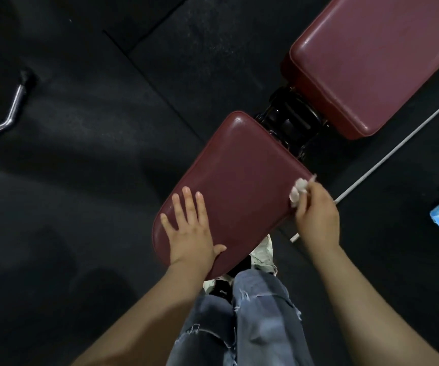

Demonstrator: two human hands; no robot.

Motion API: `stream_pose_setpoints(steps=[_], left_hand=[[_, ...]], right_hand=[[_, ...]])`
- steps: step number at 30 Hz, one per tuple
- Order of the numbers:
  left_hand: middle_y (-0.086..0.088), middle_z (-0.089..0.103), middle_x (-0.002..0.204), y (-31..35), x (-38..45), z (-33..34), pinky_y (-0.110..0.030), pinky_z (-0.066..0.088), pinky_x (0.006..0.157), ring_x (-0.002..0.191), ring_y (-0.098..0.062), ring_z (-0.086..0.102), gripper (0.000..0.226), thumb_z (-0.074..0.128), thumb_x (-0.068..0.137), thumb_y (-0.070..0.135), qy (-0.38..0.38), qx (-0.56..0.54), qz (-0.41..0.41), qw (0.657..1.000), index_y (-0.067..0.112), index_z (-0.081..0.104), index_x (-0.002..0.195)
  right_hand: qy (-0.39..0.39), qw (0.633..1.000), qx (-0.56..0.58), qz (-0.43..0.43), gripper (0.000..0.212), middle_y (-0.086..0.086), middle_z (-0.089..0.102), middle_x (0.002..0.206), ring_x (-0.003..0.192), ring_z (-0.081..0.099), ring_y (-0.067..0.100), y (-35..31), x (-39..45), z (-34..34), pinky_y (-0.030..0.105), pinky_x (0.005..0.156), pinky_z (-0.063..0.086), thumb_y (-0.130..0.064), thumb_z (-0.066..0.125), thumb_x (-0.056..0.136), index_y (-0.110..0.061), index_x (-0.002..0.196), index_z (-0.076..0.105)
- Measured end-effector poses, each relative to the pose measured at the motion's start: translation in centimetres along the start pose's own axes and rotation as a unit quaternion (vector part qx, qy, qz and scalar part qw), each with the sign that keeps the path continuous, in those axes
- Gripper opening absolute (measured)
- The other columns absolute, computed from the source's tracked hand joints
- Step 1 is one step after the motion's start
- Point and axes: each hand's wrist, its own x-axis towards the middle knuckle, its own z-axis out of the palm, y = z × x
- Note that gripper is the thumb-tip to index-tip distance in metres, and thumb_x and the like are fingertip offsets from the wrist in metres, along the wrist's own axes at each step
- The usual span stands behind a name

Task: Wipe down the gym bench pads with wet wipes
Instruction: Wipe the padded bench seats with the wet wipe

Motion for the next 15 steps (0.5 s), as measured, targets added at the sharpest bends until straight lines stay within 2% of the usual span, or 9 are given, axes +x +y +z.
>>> stream_pose_setpoints(steps=[2,3,6,8,10,12,13,15], left_hand=[[-0.024,-0.050,0.140,0.1,0.0,0.0,-0.065,0.011,0.117,0.144,-0.045,-0.026,0.136,0.053,0.078,0.078,0.000,0.002,-0.001,1.000,0.002,-0.047,0.133],[-0.025,-0.051,0.139,0.1,0.0,0.1,-0.065,0.011,0.117,0.144,-0.046,-0.026,0.136,0.052,0.078,0.078,0.001,0.005,0.000,1.000,0.001,-0.046,0.133],[-0.025,-0.050,0.139,0.1,0.1,0.2,-0.065,0.011,0.117,0.144,-0.046,-0.025,0.136,0.053,0.078,0.078,0.004,0.010,-0.004,1.000,0.001,-0.045,0.134],[-0.025,-0.050,0.139,0.2,0.1,0.2,-0.065,0.012,0.117,0.145,-0.046,-0.025,0.136,0.053,0.077,0.078,0.005,0.014,-0.007,1.000,0.002,-0.045,0.133],[-0.025,-0.050,0.139,0.2,0.1,0.2,-0.064,0.011,0.118,0.145,-0.045,-0.025,0.137,0.053,0.077,0.078,0.004,0.017,-0.008,1.000,0.002,-0.047,0.132],[-0.024,-0.051,0.139,0.3,0.1,0.1,-0.064,0.011,0.118,0.145,-0.045,-0.025,0.138,0.053,0.077,0.079,0.002,0.017,-0.011,1.000,0.002,-0.049,0.130],[-0.024,-0.051,0.139,0.3,0.1,0.1,-0.064,0.011,0.118,0.144,-0.045,-0.025,0.139,0.053,0.076,0.079,0.002,0.018,-0.011,1.000,0.002,-0.049,0.129],[-0.024,-0.051,0.139,0.3,0.0,0.1,-0.064,0.010,0.118,0.144,-0.045,-0.026,0.139,0.053,0.076,0.079,0.005,0.019,-0.013,1.000,0.002,-0.050,0.128]], right_hand=[[0.015,0.998,0.034,0.052,0.012,0.014,0.065,0.099,0.094,0.059,0.034,0.3,-0.8,0.4,0.031,0.076,0.037,-0.012,0.050,0.096,-0.006,0.102,0.060],[0.022,0.997,0.054,0.047,0.012,0.015,0.065,0.098,0.094,0.059,0.033,-1.1,-0.3,0.7,0.029,0.075,0.034,-0.012,0.051,0.096,-0.006,0.101,0.060],[0.014,0.994,0.065,-0.083,0.012,0.015,0.067,0.093,0.087,0.062,0.032,-7.5,4.0,2.6,0.025,0.071,0.033,-0.011,0.057,0.094,-0.004,0.101,0.064],[-0.020,0.985,0.037,-0.166,0.012,0.013,0.068,0.092,0.087,0.063,0.031,-12.2,7.6,3.9,0.030,0.071,0.040,-0.015,0.059,0.093,-0.006,0.099,0.063],[-0.020,0.965,-0.035,-0.258,0.008,0.010,0.067,0.085,0.079,0.065,0.032,-16.0,10.1,4.9,0.036,0.064,0.045,-0.015,0.063,0.088,-0.008,0.090,0.060],[-0.029,0.942,-0.111,-0.315,0.008,0.011,0.065,0.092,0.081,0.064,0.033,-17.3,11.1,4.8,0.037,0.063,0.043,-0.012,0.060,0.089,-0.007,0.094,0.058],[-0.051,0.942,-0.120,-0.310,0.009,0.012,0.064,0.098,0.087,0.062,0.033,-16.9,11.3,4.4,0.037,0.066,0.040,-0.013,0.056,0.092,-0.007,0.099,0.056],[-0.046,0.967,-0.071,-0.240,0.013,0.014,0.064,0.102,0.092,0.061,0.035,-14.3,11.1,3.4,0.035,0.068,0.040,-0.020,0.052,0.096,-0.009,0.101,0.055]])
